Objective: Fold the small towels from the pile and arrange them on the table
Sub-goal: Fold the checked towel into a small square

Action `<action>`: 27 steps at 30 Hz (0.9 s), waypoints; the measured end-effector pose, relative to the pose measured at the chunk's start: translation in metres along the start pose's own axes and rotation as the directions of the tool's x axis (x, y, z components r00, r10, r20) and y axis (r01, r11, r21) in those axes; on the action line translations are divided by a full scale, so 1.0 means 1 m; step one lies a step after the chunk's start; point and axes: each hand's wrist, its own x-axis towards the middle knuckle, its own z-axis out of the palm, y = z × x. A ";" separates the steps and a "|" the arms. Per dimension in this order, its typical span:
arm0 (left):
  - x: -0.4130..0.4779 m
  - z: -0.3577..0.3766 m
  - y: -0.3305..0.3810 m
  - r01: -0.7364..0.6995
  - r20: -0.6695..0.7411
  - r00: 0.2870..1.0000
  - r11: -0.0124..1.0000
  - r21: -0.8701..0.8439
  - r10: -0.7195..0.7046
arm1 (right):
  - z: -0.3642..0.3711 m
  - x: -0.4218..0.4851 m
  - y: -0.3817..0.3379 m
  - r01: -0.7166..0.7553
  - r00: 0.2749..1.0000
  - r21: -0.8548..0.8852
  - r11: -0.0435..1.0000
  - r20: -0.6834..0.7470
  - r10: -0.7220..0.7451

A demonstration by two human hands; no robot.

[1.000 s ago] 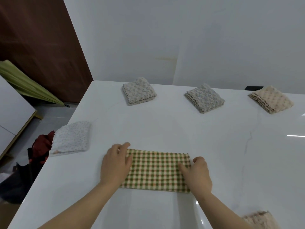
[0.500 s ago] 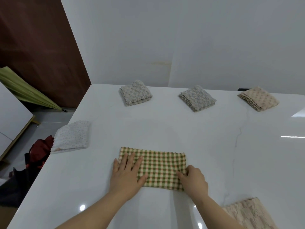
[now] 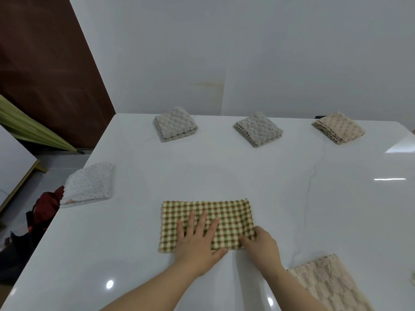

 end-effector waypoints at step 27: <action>-0.010 -0.028 -0.004 0.131 0.027 0.962 0.372 -0.919 -0.272 | -0.015 -0.002 -0.022 -0.028 0.998 0.591 0.806 -0.024 0.053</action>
